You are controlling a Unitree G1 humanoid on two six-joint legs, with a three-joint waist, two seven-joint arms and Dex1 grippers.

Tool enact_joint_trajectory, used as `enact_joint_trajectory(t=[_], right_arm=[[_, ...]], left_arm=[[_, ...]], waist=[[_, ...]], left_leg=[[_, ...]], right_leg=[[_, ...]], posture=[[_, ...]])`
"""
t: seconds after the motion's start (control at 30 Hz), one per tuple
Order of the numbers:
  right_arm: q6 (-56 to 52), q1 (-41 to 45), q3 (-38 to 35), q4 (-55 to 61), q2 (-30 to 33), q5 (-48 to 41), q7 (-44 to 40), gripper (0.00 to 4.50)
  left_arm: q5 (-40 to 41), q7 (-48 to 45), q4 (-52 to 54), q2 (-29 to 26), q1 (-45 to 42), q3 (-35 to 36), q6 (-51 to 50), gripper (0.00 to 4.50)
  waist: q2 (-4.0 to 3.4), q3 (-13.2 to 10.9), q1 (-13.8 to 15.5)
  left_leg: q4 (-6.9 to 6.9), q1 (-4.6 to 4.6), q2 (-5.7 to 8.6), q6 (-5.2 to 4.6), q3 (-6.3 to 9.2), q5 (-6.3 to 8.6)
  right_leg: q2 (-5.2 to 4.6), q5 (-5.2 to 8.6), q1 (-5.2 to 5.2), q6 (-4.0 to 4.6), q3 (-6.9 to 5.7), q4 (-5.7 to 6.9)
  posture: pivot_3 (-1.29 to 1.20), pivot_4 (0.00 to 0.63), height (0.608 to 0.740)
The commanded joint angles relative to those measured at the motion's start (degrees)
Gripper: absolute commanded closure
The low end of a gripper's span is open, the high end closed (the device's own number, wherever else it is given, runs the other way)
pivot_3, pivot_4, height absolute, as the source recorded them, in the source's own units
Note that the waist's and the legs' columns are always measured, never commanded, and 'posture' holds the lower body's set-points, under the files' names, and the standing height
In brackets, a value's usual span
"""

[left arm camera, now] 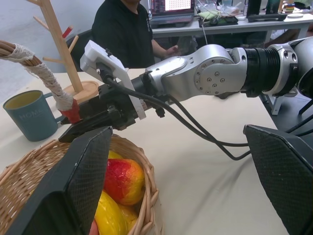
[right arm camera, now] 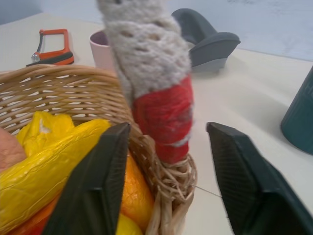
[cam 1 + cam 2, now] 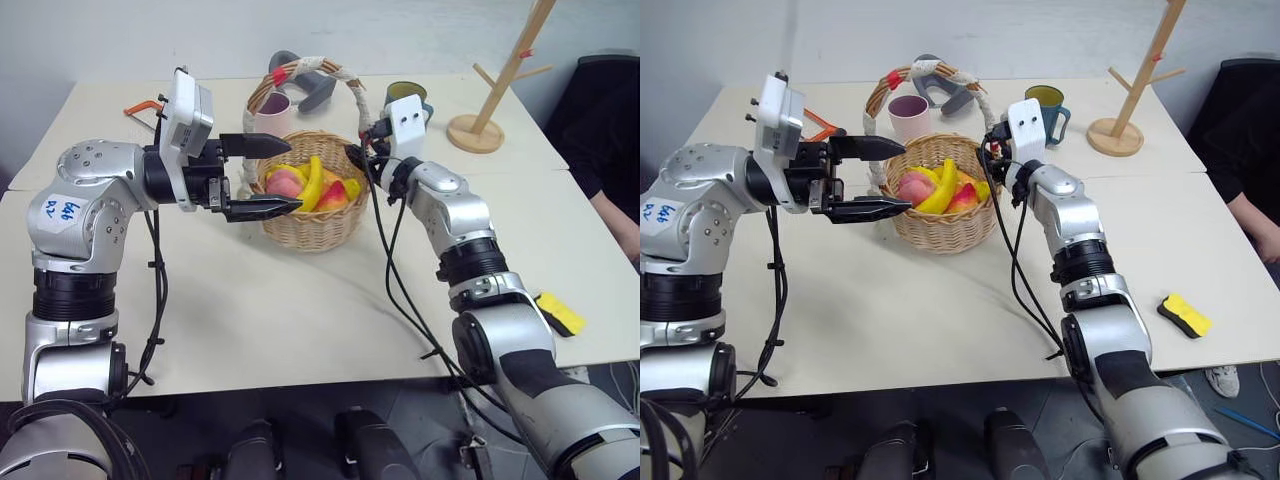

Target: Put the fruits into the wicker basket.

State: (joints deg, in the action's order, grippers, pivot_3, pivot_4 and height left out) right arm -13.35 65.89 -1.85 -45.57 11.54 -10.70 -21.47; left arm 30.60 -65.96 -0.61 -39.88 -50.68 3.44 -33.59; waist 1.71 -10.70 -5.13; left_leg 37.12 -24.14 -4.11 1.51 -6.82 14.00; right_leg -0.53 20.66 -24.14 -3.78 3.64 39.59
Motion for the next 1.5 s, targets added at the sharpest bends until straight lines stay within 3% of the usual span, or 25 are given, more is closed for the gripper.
enact_joint_trajectory(t=[0.03,0.1,0.13,0.33,0.53,0.67,0.8,0.97,1.0,1.23,1.33,1.5], right_arm=[[3.47,2.23,-1.42,-0.24,-0.42,0.22,0.02,3.56],[3.72,2.24,-1.57,0.02,-0.5,0.42,-0.25,4.19],[3.27,2.03,-1.61,1.08,-0.24,0.37,-0.67,4.26],[-2.51,-1.3,-2.85,12.13,3.12,-0.27,-0.49,4.26],[-17.5,-13.64,-10.3,40.23,13.54,-4.99,0.21,4.26],[-25.33,-26.09,-20.03,53.44,23.58,-6.72,-0.37,4.26],[-28.89,-35.61,-26.11,57.62,27.41,-7.15,0.57,4.26],[-24.92,-40.59,-29.17,56.16,23.86,-6.75,4.2,4.26],[-23.57,-41.31,-29.29,55.33,23.08,-6.64,4.38,3.55],[-25.2,-48.29,-35.99,60.73,23.84,-12.7,1.3,1.3],[-30.95,-58.31,-44.36,68.14,27.36,-18.02,-4.81,0.32],[-42.5,-79.87,-69.1,73.13,38.03,-28.58,-25.64,0.12]], left_arm=[[1.58,0.34,2.27,-1.09,0.22,1.99,-0.3,0.0],[1.66,0.49,2.33,-1.2,0.27,1.96,-0.35,0.0],[1.69,0.6,2.35,-1.21,0.29,1.86,-0.33,0.0],[3.15,1.07,3.1,-0.08,0.14,1.56,-1.22,0.0],[6.57,2.14,4.66,1.56,0.16,1.68,-4.64,0.0],[6.58,1.33,3.28,2.8,-0.03,0.4,-4.11,0.0],[5.39,0.28,0.81,4.61,-1.13,-0.97,-2.28,0.0],[4.69,-0.98,-2.15,7.26,-2.8,-1.83,0.67,0.0],[4.71,-1.18,-2.72,7.86,-3.19,-1.84,1.28,0.0],[3.86,-3.53,-3.97,8.23,-2.44,-2.05,4.77,0.0],[4.17,-4.41,-3.09,7.77,-1.0,-1.95,4.92,0.0],[4.43,-6.49,-3.76,5.99,-0.21,-1.71,4.48,0.0]], waist=[[0.0,0.0,-0.03],[0.0,0.0,-0.04],[-0.01,-0.01,-0.03],[-0.02,-0.01,0.2],[-0.02,-0.01,1.44],[-0.03,-0.01,2.38],[-0.03,-0.01,1.93],[-0.04,-0.02,1.1],[-0.04,-0.02,0.81],[-0.05,-0.02,0.83],[-0.06,-0.02,1.41],[-0.21,-0.05,2.84]], left_leg=[[0.0,0.0,0.0,0.01,0.0,0.0],[0.0,0.0,-0.01,0.01,0.0,-0.01],[0.0,0.0,-0.01,0.01,0.0,-0.01],[-0.01,-0.01,-0.01,0.01,0.02,-0.01],[0.0,-0.1,0.07,0.0,0.12,0.0],[0.0,-0.07,0.05,0.02,0.14,-0.01],[0.07,-0.01,0.06,-0.01,-0.04,-0.05],[-0.17,0.55,0.07,0.14,-0.21,-0.18],[-0.25,0.7,0.07,0.17,-0.21,-0.18],[-0.47,0.86,0.07,0.19,-0.19,-0.18],[-0.5,0.86,0.09,0.19,-0.18,-0.18],[-0.49,0.95,0.21,0.16,-0.05,-0.17]], right_leg=[[0.0,0.0,0.0,0.0,0.0,0.0],[0.0,0.0,0.0,0.0,-0.01,0.01],[0.0,0.0,0.0,0.0,-0.01,0.0],[-0.01,0.0,-0.01,0.0,-0.02,0.02],[-0.11,0.0,0.0,0.0,-0.05,-0.04],[-0.04,0.0,0.01,0.01,-0.06,-0.04],[0.0,0.01,0.04,0.0,0.06,-0.08],[0.22,0.0,0.35,-0.01,0.37,-0.04],[0.24,0.0,0.44,-0.02,0.46,-0.05],[0.24,0.07,0.6,-0.12,0.58,-0.14],[0.21,0.08,0.61,-0.13,0.6,-0.18],[0.25,0.19,0.78,-0.27,0.69,-0.21]], posture=[[0.0,0.15,0.74],[0.0,0.15,0.74],[0.0,0.15,0.74],[0.0,0.15,0.74],[0.0,0.15,0.74],[0.0,0.15,0.74],[0.0,0.15,0.74],[0.0,0.15,0.74],[0.0,0.15,0.74],[0.0,0.15,0.74],[0.0,0.15,0.74],[0.0,0.15,0.74]])
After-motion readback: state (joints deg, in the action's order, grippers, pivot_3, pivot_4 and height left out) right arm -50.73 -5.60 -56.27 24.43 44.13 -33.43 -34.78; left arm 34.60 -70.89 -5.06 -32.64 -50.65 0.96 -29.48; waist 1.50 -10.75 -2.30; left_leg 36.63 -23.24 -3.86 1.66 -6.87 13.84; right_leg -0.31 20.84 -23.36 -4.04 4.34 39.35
